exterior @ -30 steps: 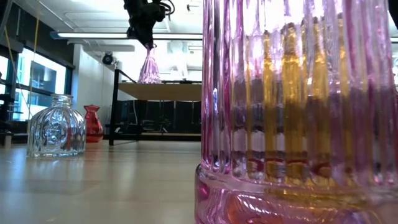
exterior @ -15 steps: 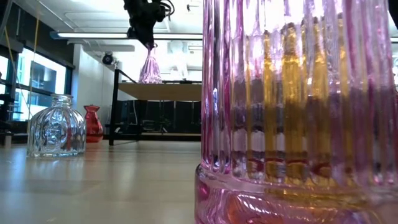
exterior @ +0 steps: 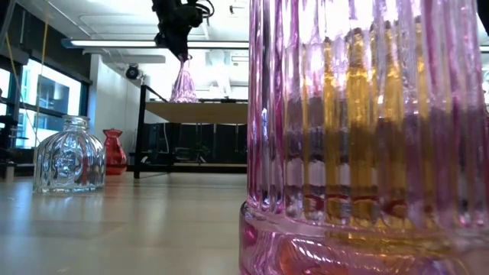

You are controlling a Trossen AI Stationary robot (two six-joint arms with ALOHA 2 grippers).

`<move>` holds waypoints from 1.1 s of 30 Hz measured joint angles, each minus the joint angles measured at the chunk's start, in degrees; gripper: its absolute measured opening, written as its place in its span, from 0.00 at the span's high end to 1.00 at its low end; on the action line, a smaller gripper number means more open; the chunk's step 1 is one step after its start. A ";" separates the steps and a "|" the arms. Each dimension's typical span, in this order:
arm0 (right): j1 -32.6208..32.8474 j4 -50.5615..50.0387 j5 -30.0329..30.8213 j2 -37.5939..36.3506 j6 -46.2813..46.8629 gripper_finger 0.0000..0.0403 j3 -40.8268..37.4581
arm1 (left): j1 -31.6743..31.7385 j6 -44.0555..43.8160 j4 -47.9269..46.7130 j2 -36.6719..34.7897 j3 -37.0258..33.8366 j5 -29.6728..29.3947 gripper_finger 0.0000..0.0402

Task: Sort vases onto shelf
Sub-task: Put the left pink vase on the shelf, then put the center yellow vase on the shelf

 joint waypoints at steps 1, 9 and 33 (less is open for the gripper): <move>0.00 0.00 0.00 0.00 0.00 0.73 0.00 | 0.00 0.00 -0.51 0.03 0.46 -0.02 0.79; 0.00 0.00 0.02 0.00 0.17 0.73 0.00 | 0.00 -1.48 -0.51 0.00 6.62 2.94 0.79; 0.15 0.00 -3.91 0.00 2.34 0.73 0.00 | -3.81 -7.69 -10.41 -13.74 8.38 7.79 0.79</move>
